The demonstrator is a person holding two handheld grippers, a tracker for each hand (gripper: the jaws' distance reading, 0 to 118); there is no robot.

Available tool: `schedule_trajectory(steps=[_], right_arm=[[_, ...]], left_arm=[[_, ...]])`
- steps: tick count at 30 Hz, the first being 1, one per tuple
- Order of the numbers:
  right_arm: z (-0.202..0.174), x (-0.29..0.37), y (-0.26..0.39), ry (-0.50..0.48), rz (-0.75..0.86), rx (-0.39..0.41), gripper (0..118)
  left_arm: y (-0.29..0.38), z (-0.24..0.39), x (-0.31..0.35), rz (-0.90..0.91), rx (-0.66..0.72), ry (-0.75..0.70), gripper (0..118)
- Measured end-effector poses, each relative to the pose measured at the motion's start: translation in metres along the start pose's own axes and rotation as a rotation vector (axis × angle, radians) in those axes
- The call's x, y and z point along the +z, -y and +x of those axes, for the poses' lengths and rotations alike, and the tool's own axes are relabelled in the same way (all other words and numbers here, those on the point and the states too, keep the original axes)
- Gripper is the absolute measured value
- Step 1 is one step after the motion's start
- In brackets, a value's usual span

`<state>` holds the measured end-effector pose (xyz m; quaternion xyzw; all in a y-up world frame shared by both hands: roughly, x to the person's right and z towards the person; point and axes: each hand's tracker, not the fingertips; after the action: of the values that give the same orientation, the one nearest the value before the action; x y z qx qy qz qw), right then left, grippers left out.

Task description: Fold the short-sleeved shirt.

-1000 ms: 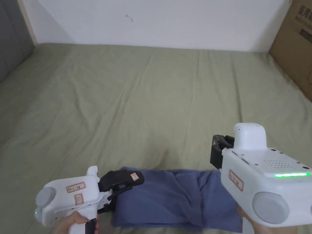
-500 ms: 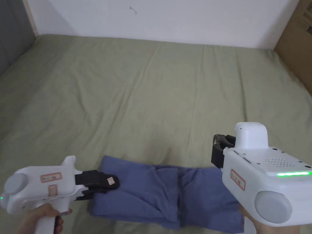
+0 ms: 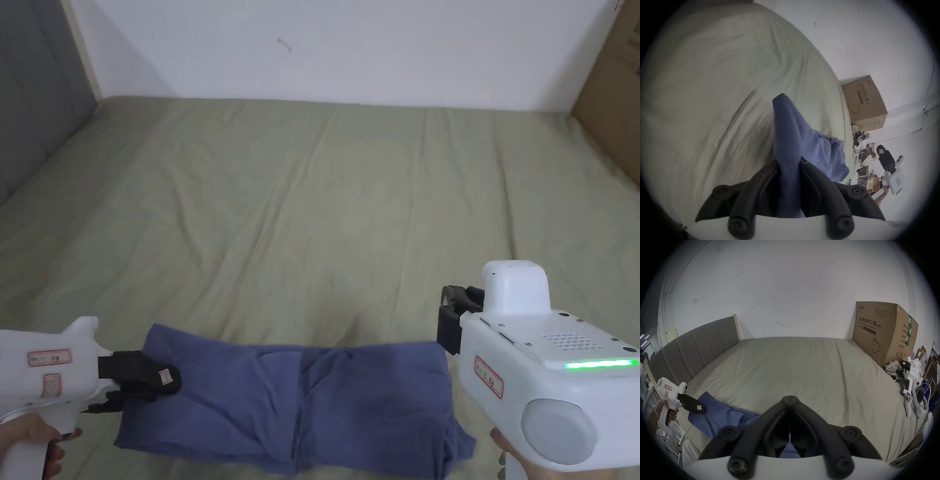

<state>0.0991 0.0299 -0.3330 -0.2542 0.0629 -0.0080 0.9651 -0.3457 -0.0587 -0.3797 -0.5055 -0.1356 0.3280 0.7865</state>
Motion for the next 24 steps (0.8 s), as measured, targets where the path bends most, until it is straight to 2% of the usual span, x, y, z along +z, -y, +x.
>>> schedule_trajectory(steps=[3,7,11,15,19,22,24], right_arm=[[0.008,0.006,-0.001,0.002,0.016,-0.017,1],[0.022,0.014,0.001,0.008,0.03,-0.043,1],[0.041,0.022,0.006,0.026,0.041,-0.089,1],[0.066,0.033,0.011,0.044,0.053,-0.138,1],[0.094,0.044,0.015,0.083,0.062,-0.17,1],[0.116,0.053,0.021,0.114,0.065,-0.195,1],[0.128,0.057,0.026,0.147,0.052,-0.207,1]], left_arm=[[-0.003,0.039,0.013,0.004,0.041,-0.061,13],[0.001,0.122,0.024,0.055,-0.178,-0.125,13],[0.017,0.201,0.003,0.038,-0.385,-0.199,13],[0.036,0.257,-0.04,-0.022,-0.458,-0.109,13],[0.062,0.297,-0.097,-0.098,-0.591,-0.135,13],[0.079,0.308,-0.138,-0.179,-0.597,-0.078,13],[0.085,0.307,-0.164,-0.219,-0.545,-0.048,21]])
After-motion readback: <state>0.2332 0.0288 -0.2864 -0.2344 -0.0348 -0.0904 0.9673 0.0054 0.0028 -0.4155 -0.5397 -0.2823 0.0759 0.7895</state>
